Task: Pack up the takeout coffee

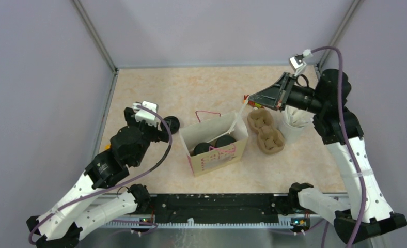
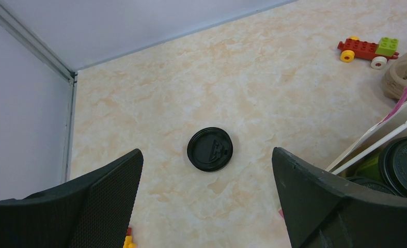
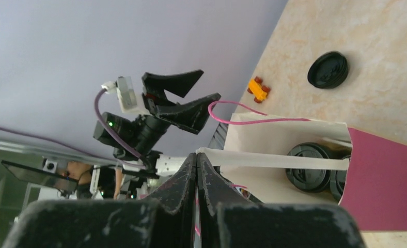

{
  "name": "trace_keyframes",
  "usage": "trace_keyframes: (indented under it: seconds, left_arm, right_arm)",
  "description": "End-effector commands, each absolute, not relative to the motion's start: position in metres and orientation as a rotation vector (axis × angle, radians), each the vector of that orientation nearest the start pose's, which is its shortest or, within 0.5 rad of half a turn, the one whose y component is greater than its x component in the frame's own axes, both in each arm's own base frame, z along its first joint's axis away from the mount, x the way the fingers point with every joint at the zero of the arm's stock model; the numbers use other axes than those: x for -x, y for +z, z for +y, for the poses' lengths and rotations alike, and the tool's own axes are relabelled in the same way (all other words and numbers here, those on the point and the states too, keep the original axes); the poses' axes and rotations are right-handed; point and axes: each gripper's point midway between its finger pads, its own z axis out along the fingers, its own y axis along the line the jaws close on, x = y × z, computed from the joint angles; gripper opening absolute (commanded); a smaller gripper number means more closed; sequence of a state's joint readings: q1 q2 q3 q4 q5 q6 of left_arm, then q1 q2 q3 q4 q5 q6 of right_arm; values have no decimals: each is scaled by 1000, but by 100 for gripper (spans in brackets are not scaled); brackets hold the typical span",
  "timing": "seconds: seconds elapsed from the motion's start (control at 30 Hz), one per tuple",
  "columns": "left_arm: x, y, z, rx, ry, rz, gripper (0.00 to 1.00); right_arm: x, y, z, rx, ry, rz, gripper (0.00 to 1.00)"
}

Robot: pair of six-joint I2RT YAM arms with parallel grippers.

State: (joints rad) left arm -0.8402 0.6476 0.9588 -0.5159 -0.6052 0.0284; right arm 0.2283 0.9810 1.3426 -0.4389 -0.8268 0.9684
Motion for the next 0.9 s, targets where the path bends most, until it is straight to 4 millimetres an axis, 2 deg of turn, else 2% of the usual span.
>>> trace_keyframes:
  seconds: [0.0, 0.07, 0.1, 0.13, 0.3, 0.4, 0.53, 0.73, 0.87]
  left_arm:
    - [-228, 333, -97, -265, -65, 1670, 99]
    - [-227, 335, -95, -261, -68, 1662, 99]
    - [-227, 335, -95, -259, -68, 1660, 99]
    - [-227, 335, -95, -259, -66, 1660, 99]
    - [-227, 342, -96, -260, -68, 1656, 99]
    - [-228, 356, -96, -249, -81, 1638, 99]
    - [-227, 388, -100, -220, -129, 1598, 99]
    - [-224, 427, -101, -180, -195, 1548, 99]
    - [-221, 434, -103, -198, -214, 1545, 99]
  right_arm:
    - [-214, 435, 229, 169, 1450, 1910, 5]
    - [-213, 433, 248, 280, 1424, 1959, 14]
    - [-205, 439, 257, 346, 1421, 1969, 20]
    - [-204, 433, 261, 378, 1410, 2005, 24]
    - [-200, 434, 258, 403, 1374, 2008, 43]
    - [-200, 442, 258, 389, 1381, 1966, 45]
    - [-203, 452, 261, 396, 1399, 1907, 45]
    - [-206, 449, 262, 430, 1383, 1880, 45]
    - [-211, 455, 258, 428, 1329, 1839, 47]
